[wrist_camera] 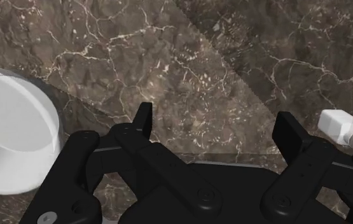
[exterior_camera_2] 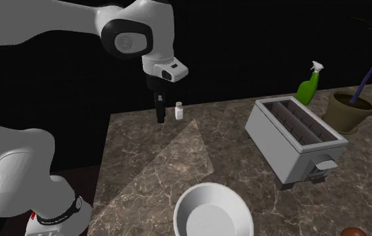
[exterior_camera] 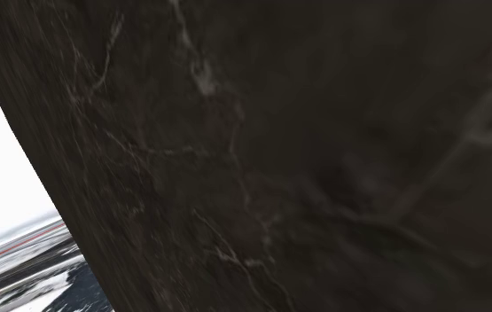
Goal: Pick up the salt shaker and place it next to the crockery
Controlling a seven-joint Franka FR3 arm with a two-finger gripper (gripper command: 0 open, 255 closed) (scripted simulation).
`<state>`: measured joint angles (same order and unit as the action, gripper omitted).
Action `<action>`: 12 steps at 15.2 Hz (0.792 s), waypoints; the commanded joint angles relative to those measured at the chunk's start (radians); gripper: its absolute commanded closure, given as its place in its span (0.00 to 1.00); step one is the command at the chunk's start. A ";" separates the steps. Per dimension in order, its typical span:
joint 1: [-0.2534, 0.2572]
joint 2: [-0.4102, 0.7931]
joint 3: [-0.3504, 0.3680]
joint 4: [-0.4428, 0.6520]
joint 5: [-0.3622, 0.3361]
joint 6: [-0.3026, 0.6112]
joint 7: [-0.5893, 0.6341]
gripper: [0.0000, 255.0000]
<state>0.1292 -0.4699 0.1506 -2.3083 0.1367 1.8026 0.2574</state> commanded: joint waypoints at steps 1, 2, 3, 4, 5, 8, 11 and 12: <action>0.012 0.054 0.027 0.015 0.013 0.042 0.029 0.00; 0.017 0.084 0.040 0.025 0.017 0.061 0.042 0.00; 0.022 0.114 0.053 0.037 0.021 0.080 0.056 0.00; 0.027 0.144 0.065 0.051 0.023 0.099 0.070 0.00; 0.032 0.176 0.078 0.065 0.025 0.117 0.085 0.00; 0.047 0.273 0.112 0.115 0.023 0.166 0.129 0.00; 0.062 0.375 0.144 0.176 0.011 0.209 0.175 0.00; 0.068 0.410 0.153 0.199 0.004 0.222 0.191 0.00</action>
<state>0.1929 -0.1036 0.2940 -2.1419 0.1488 2.0127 0.4314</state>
